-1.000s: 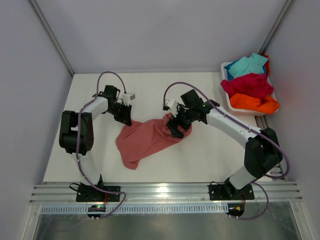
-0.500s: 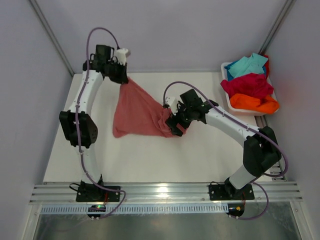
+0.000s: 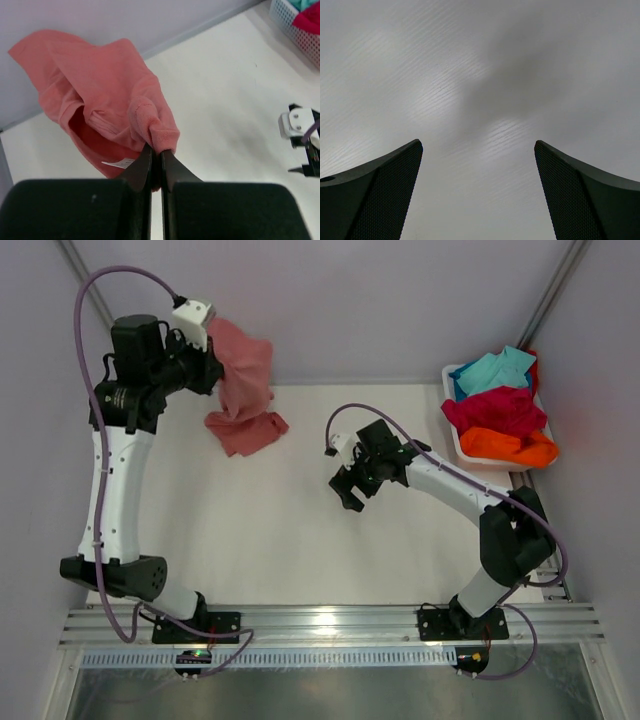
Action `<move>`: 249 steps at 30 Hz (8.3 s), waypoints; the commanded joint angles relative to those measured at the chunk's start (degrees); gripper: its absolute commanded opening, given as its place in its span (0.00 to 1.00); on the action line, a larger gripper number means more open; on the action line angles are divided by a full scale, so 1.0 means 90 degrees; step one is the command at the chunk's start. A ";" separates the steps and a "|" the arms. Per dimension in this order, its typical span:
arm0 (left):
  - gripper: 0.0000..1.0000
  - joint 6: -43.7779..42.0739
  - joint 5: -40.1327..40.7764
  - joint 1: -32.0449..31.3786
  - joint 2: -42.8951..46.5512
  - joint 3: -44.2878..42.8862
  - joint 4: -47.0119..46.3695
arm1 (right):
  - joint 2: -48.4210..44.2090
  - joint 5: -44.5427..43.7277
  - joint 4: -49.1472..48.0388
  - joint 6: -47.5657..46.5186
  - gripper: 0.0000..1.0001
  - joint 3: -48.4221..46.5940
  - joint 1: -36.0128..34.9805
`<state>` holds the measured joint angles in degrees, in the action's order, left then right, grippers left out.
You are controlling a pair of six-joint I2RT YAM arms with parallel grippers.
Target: Fold and stack the t-shirts
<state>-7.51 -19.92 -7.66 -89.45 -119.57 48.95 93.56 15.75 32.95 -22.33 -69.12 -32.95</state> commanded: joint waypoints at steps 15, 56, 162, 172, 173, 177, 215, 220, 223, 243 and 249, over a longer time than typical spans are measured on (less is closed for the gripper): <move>0.00 -0.1002 -0.0479 0.0050 0.1922 0.3051 0.0273 | 0.0249 -0.0304 0.0030 0.0186 0.97 -0.0796 -0.0021; 0.99 -0.1559 0.1539 -0.3769 0.0690 0.4154 -0.0467 | 0.0182 -0.1119 -0.0273 0.0812 0.99 -0.1070 0.0067; 0.99 0.0512 0.0710 0.0666 -0.0266 0.5727 -0.2695 | -0.1058 -0.5919 -0.2165 -0.1756 0.03 -0.1354 -0.1964; 0.99 0.0376 0.0446 0.0656 -0.0315 0.5668 -0.2734 | -0.1626 -0.5753 -0.2254 -0.1816 0.03 -0.0680 -0.1691; 0.99 0.0346 0.0456 0.0656 -0.0315 0.5688 -0.2753 | -0.1626 -0.5783 -0.2303 -0.1816 0.03 -0.0650 -0.1700; 0.99 0.0161 0.0787 0.0656 -0.0315 0.5746 -0.2821 | -0.1752 -0.5949 -0.2587 -0.1894 0.03 -0.0406 -0.1671; 0.99 0.0014 -0.2183 0.0343 -0.3031 0.3331 -0.1589 | -0.1892 -0.6350 -0.3711 -0.2130 0.03 -0.0568 -0.1222; 0.99 -0.0141 -0.1742 0.0343 -0.2250 0.4212 -0.2089 | -0.1295 -0.5667 -0.1938 -0.1095 0.03 -0.3234 -0.1202; 0.99 -0.0308 -0.1634 0.0343 -0.1917 0.4457 -0.2011 | -0.1138 -0.5363 -0.1330 -0.1005 0.03 -0.4611 -0.1202; 0.99 0.0093 -0.2385 0.0324 -0.2248 0.4174 -0.1914 | -0.1480 -0.5246 -0.1581 -0.2158 0.03 -0.5601 -0.1427; 0.99 -0.0483 -0.2630 0.0003 -0.2590 0.3930 -0.1309 | -0.1109 -0.5168 -0.1591 -0.2051 0.03 -0.5727 -0.1543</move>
<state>-8.08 -40.07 -5.58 -111.42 -81.30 33.50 83.59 -31.31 21.67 -40.75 -118.67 -45.71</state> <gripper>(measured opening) 0.991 0.044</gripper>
